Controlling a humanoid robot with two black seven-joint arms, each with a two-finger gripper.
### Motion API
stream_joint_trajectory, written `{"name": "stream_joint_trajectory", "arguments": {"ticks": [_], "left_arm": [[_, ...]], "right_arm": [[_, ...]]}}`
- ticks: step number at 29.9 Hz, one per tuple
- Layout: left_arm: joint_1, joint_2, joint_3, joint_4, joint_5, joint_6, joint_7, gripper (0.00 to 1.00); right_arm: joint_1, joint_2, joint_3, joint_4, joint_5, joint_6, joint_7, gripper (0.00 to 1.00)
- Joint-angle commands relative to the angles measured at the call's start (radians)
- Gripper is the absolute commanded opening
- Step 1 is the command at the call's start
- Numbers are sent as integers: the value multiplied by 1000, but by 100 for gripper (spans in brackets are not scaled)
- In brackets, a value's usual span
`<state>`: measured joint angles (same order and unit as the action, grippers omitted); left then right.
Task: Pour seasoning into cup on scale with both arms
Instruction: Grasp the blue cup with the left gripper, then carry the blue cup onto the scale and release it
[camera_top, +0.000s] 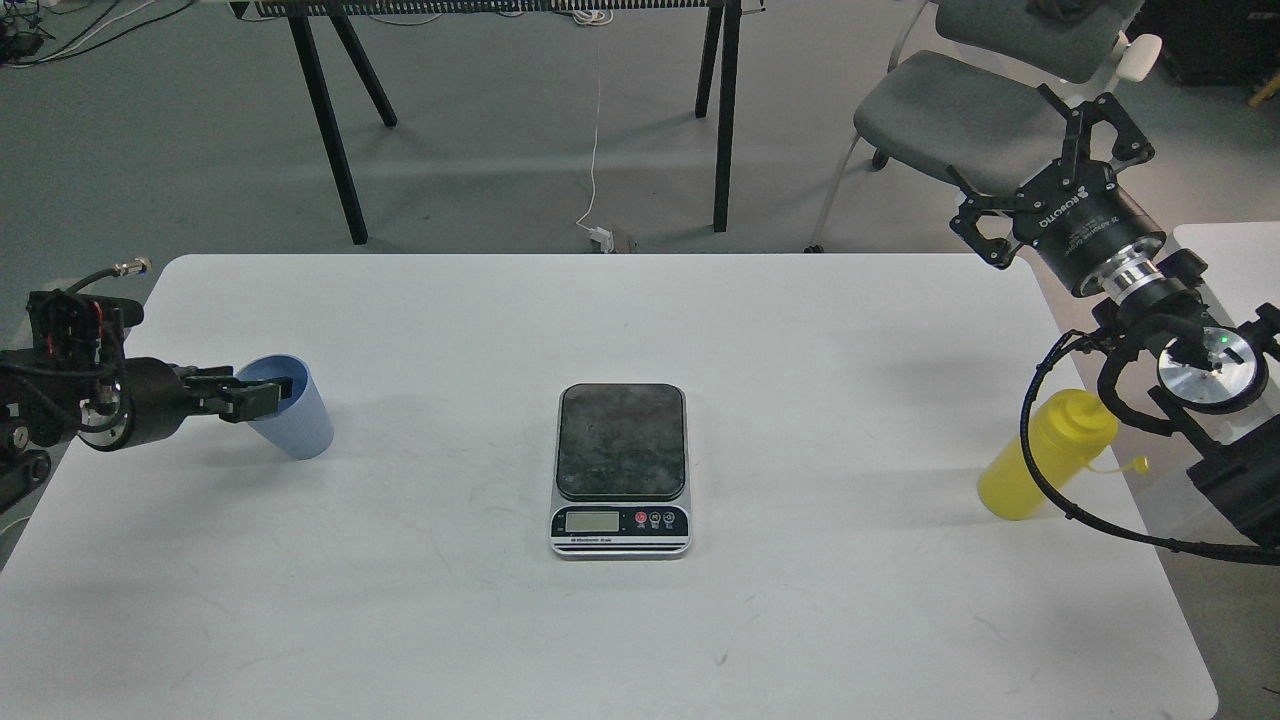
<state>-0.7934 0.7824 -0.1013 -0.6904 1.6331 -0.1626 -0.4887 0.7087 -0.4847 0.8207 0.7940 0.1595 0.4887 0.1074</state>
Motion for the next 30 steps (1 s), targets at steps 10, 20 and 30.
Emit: {"name": "stream_joint_trajectory", "arguments": {"ticks": [10, 20, 30], "left_arm": [[-18, -3, 74, 74, -12, 1, 0, 4], [-40, -3, 72, 61, -12, -9, 0, 2], [-219, 47, 71, -101, -9, -187, 0, 2]], "right_arm": [[-3, 9, -2, -4, 0, 0, 0, 99], [-3, 5, -2, -2, 0, 0, 0, 99], [-3, 1, -2, -4, 0, 0, 0, 99]]}}
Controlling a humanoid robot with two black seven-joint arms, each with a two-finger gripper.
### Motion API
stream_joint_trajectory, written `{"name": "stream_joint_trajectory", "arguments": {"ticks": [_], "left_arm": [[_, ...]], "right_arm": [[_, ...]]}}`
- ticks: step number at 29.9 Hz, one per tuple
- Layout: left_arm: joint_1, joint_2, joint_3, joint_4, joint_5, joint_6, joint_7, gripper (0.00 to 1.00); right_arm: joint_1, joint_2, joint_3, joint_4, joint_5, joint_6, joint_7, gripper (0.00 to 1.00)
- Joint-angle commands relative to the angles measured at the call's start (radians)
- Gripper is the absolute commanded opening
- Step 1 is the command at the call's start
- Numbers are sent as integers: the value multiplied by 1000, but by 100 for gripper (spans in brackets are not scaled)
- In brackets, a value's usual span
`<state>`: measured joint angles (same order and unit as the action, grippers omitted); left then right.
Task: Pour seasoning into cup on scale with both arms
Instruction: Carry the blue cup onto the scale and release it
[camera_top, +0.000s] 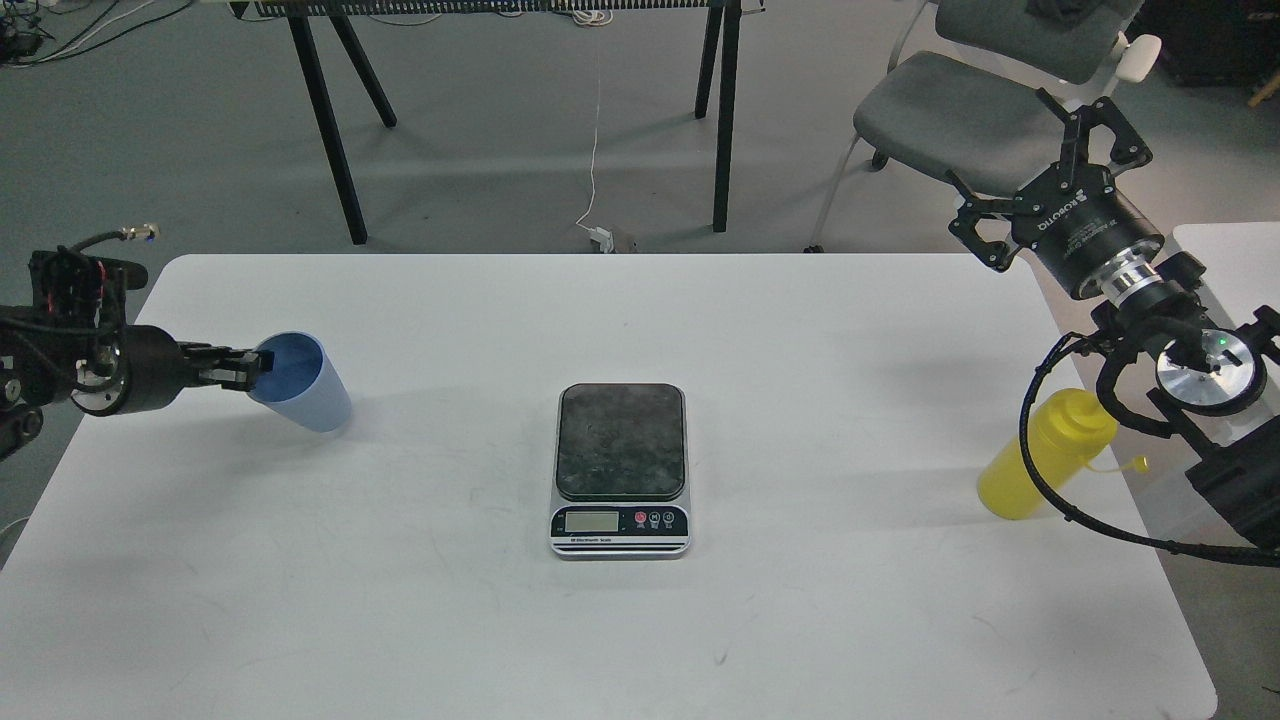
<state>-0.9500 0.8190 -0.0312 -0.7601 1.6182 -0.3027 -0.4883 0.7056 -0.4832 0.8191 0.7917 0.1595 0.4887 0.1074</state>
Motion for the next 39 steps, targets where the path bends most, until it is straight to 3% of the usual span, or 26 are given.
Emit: {"name": "stream_joint_trajectory", "arguments": {"ticks": [1, 6, 15, 27, 39], "left_arm": [[-91, 9, 2, -48, 9, -70, 0, 2], [-217, 6, 2, -215, 25, -180, 0, 2], [-358, -116, 2, -393, 149, -186, 0, 2], [-362, -398, 28, -317, 204, -186, 0, 3], [-328, -509, 119, -156, 219, -186, 0, 4]], "right_arm": [[-1, 0, 0, 0, 0, 0, 0, 99], [-8, -6, 3, -2, 0, 0, 0, 99], [-18, -9, 9, 0, 0, 0, 2, 99], [-20, -9, 11, -2, 0, 0, 3, 99], [-21, -9, 9, -2, 0, 0, 3, 99]]}}
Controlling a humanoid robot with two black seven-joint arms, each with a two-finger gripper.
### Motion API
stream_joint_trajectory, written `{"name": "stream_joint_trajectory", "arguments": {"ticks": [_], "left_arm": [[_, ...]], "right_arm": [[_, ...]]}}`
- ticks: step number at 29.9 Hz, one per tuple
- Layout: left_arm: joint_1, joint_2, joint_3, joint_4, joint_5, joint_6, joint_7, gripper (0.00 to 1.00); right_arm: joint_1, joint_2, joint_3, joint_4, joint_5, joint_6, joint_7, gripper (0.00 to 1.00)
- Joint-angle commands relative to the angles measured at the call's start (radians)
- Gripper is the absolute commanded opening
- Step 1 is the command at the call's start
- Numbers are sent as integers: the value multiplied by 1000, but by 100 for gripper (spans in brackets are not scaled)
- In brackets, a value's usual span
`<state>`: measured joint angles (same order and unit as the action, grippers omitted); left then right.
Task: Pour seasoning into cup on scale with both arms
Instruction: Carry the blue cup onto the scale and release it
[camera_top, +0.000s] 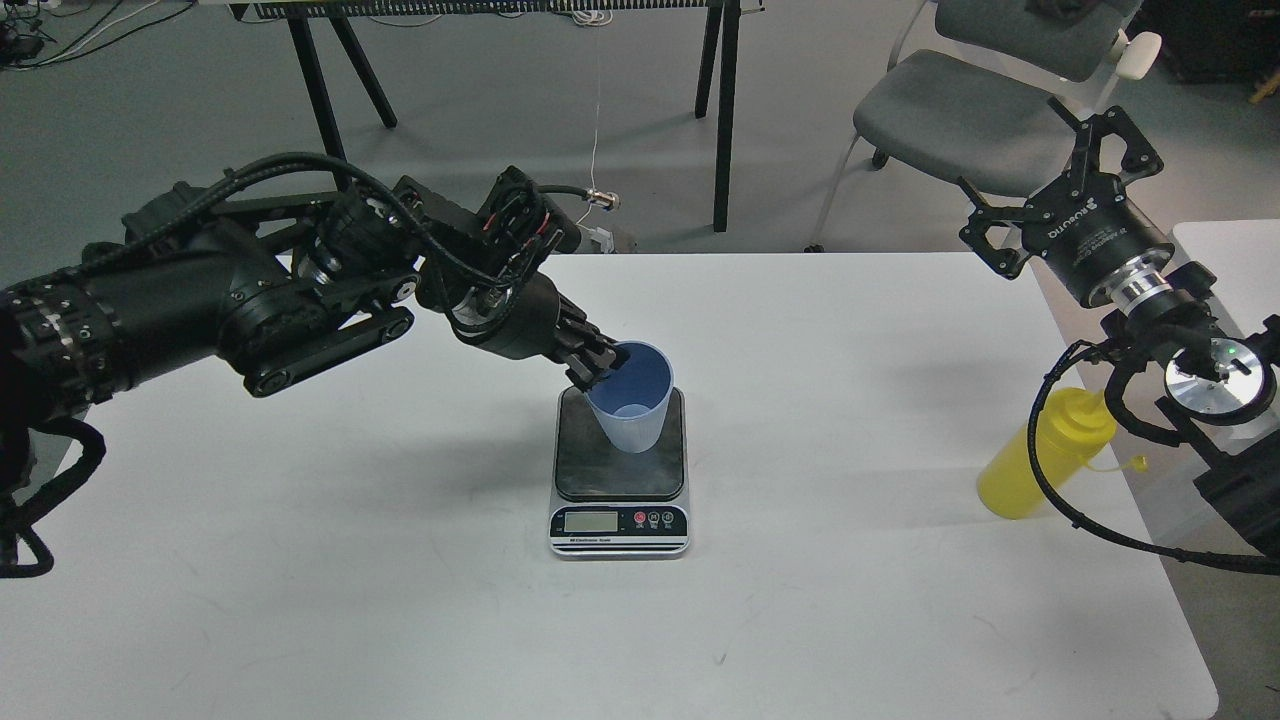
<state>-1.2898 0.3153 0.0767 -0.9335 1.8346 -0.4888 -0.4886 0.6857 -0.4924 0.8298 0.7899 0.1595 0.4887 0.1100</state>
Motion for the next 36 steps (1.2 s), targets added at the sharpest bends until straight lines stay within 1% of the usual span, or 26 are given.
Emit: {"name": "stream_joint_trajectory", "arguments": {"ticks": [1, 11, 26, 29, 31, 34, 36], "left_arm": [[17, -5, 11, 19, 2, 0, 0, 4], [38, -22, 6, 73, 2, 0, 0, 5], [53, -47, 2, 85, 0, 0, 0, 7], [53, -51, -5, 94, -8, 0, 0, 10], [53, -51, -6, 94, -15, 0, 0, 16], [53, -53, -6, 94, -55, 0, 0, 26], [52, -53, -8, 94, -90, 0, 0, 36]], "right_arm": [[-2, 0, -1, 0, 0, 0, 0, 99], [-3, 3, -3, 0, 0, 0, -1, 99], [-3, 8, -5, 2, 0, 0, -1, 99], [-3, 8, -3, 0, 0, 0, -1, 99], [-3, 9, -3, 0, 0, 0, -1, 99], [-3, 11, -3, 0, 0, 0, 0, 99], [-3, 9, -3, 0, 0, 0, -1, 99]]}}
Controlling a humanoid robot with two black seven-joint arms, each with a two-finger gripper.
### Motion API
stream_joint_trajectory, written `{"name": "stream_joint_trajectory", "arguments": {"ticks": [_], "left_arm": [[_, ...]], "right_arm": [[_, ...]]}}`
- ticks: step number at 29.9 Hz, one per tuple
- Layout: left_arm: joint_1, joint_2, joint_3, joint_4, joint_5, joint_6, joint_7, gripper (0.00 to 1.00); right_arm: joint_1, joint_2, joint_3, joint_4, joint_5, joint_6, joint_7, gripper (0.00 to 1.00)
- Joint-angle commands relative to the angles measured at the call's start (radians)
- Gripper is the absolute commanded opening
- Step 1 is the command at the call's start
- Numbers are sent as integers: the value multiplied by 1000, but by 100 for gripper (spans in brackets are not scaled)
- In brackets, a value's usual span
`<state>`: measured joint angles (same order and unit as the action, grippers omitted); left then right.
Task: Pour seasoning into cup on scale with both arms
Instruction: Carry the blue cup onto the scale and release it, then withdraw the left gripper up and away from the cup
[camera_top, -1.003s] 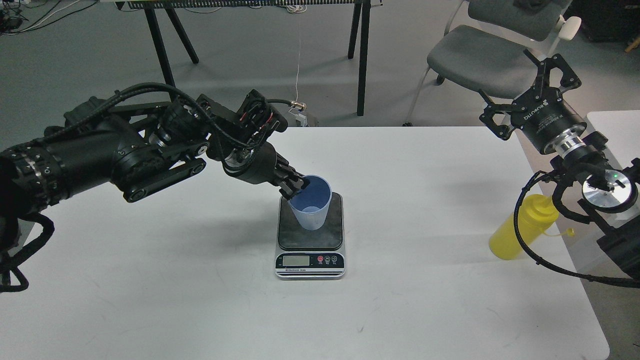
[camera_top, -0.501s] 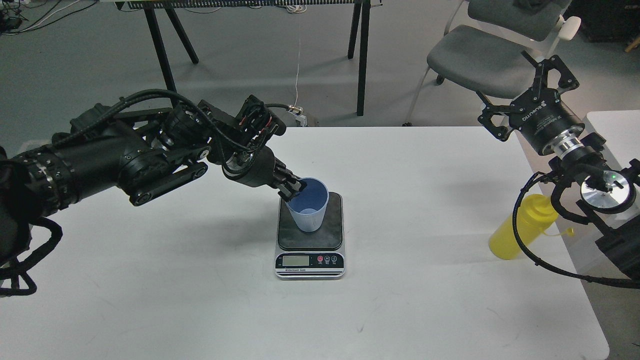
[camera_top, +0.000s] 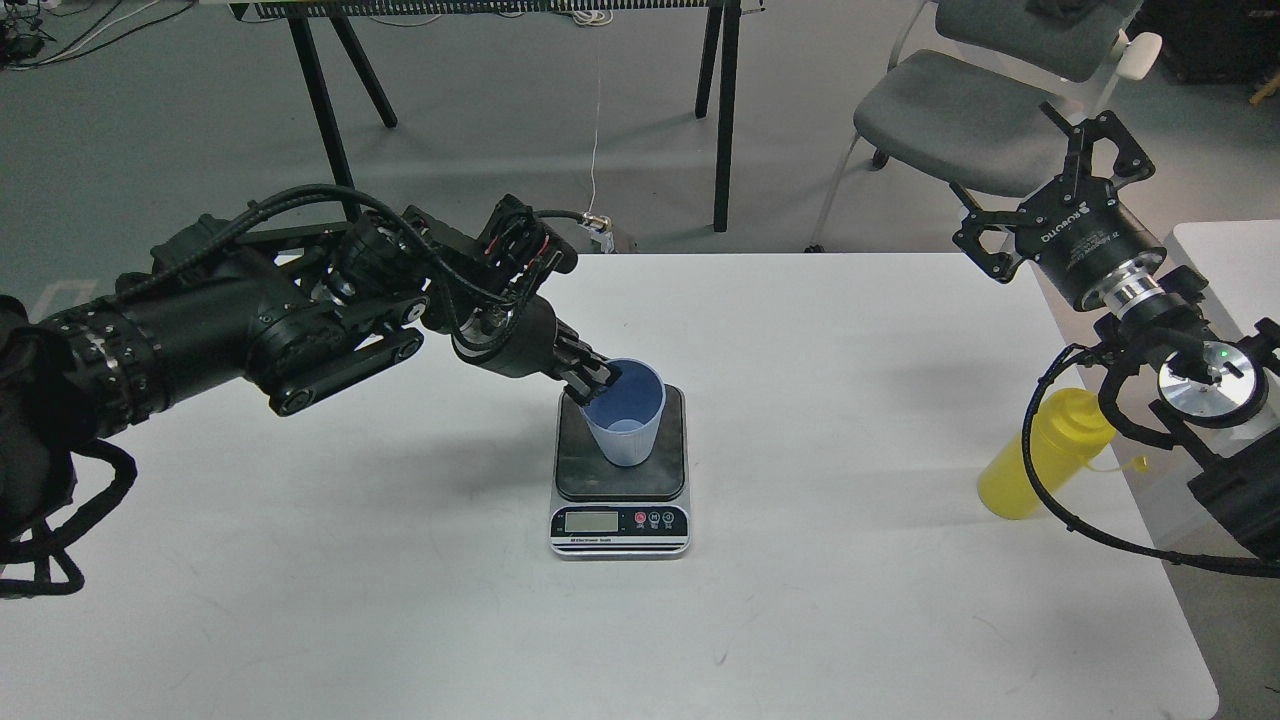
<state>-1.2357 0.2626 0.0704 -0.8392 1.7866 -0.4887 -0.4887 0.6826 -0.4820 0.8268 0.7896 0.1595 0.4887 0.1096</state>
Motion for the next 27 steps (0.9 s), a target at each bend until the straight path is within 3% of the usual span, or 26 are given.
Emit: {"name": "stream_joint_trajectory", "arguments": {"ticks": [1, 6, 14, 17, 21, 27], "left_arm": [[-2, 0, 0, 0, -53, 0, 0, 39], [-4, 4, -27, 0, -70, 0, 0, 50], [-86, 76, -165, 69, -289, 0, 0, 59], [-105, 83, -239, 179, -575, 0, 0, 66], [-97, 69, -337, 450, -1084, 0, 0, 74], [31, 3, -356, 709, -1712, 0, 0, 81]], "right_arm": [[0, -1, 0, -1, 0, 0, 1, 99], [2, -1, 0, -1, 0, 0, 1, 99], [2, -1, 0, -1, 0, 0, -1, 99], [2, -1, 0, -1, 0, 0, 1, 99], [2, -7, 6, 0, 2, 0, 1, 99], [-3, -24, 66, 2, 49, 0, -4, 99]]}}
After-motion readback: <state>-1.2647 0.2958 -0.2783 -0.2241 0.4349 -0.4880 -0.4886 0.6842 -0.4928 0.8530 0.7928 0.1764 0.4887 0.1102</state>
